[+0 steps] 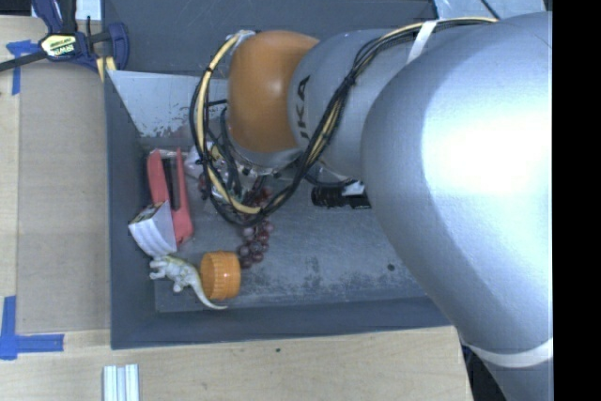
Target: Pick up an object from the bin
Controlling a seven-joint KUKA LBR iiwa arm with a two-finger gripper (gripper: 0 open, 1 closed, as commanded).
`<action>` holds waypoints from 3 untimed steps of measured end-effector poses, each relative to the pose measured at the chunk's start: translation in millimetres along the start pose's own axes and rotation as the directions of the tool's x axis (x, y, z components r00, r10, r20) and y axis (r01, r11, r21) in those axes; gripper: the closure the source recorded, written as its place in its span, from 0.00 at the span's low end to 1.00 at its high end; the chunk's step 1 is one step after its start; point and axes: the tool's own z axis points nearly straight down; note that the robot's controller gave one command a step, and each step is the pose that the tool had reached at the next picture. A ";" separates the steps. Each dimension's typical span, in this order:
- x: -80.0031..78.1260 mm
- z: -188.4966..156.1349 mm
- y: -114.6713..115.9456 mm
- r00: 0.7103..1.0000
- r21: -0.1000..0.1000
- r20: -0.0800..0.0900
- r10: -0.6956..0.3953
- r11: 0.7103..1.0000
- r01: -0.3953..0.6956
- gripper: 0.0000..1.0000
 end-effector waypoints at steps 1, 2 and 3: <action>-1.3 -27.6 1.6 1.000 -0.006 0.005 -0.001 1.000 0.001 1.00; -1.9 -48.0 2.1 1.000 -0.008 0.006 -0.002 1.000 0.002 1.00; -2.5 -62.7 1.9 1.000 -0.008 0.007 -0.003 1.000 0.003 1.00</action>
Offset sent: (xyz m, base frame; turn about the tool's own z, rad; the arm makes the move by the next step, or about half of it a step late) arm 0.0015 0.0005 0.0340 -0.0006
